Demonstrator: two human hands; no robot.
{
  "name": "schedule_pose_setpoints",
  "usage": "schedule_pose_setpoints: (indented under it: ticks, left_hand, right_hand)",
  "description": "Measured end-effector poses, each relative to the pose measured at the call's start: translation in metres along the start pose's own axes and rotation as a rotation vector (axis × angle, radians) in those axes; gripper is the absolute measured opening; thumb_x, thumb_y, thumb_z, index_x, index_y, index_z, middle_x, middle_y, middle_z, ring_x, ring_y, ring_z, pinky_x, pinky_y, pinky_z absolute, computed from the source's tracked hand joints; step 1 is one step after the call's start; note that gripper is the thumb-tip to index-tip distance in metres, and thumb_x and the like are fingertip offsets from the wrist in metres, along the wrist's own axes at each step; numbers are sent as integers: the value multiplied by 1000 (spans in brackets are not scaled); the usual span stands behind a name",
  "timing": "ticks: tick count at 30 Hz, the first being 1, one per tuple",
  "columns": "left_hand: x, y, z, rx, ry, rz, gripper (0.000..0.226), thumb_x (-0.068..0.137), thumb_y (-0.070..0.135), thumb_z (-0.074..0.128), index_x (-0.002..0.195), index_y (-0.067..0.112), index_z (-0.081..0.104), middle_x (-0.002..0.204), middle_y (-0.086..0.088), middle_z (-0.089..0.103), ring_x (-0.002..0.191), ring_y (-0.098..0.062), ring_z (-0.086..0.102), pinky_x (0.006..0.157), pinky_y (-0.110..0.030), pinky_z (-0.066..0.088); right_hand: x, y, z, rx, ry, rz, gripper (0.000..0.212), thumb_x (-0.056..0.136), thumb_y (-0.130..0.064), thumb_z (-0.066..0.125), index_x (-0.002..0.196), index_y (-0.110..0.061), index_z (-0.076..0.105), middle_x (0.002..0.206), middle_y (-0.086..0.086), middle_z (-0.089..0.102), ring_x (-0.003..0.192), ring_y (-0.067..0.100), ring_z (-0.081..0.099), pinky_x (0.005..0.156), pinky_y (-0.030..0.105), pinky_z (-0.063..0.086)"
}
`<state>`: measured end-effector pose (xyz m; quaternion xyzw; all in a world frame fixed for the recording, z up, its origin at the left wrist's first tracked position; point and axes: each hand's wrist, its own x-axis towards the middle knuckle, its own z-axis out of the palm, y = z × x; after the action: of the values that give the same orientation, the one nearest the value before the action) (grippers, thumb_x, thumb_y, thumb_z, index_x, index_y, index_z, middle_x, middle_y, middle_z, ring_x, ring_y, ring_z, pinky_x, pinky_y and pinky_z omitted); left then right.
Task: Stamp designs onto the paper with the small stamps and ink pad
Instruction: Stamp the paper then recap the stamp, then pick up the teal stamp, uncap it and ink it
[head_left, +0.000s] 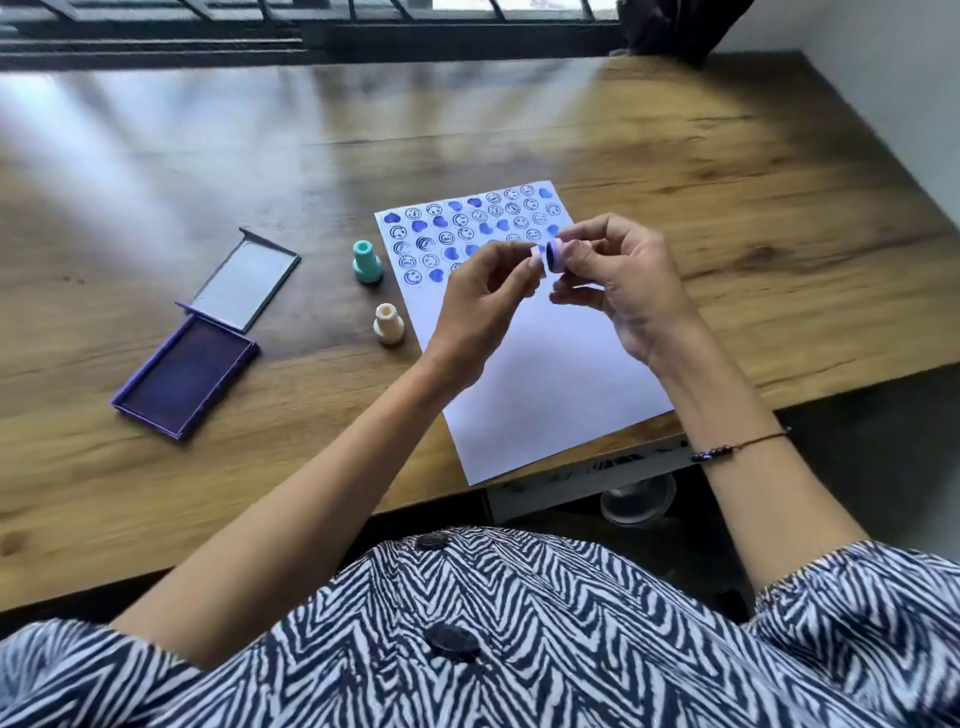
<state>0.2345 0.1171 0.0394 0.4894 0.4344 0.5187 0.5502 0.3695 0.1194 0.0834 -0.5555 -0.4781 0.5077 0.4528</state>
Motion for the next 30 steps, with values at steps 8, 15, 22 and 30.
schedule_pose_setpoints:
  ticks: [8,15,22,30]
  left_hand:
    - [-16,10,-18,46,65,16,11,83,15,63,94,11,61,80,3,64,72,-3,59,75,-26,49]
    - [-38,21,-48,342,158,107,20,84,19,63,92,1,60,92,-16,69,85,-23,67,80,-33,55]
    - [-54,24,-94,448,349,14,15,85,12,58,98,8,63,85,-4,65,74,-14,59,80,-35,51]
    - [-67,13,-110,366,446,-36,9,86,15,57,93,17,61,74,9,62,65,-6,59,74,-28,52]
  right_hand:
    - [-9,4,25,14,-59,-33,8,81,-8,66,78,-13,61,55,-4,68,47,12,60,58,28,57]
    - [-16,6,58,66,-163,3,10,80,-7,67,76,-13,61,54,-4,65,47,11,58,54,25,55]
    - [-20,20,92,-657,-294,-288,12,73,-9,66,82,-10,58,71,10,65,62,18,56,65,30,46]
    - [-27,35,109,-967,-370,-558,27,78,-18,60,99,-10,45,89,10,63,79,33,59,68,36,47]
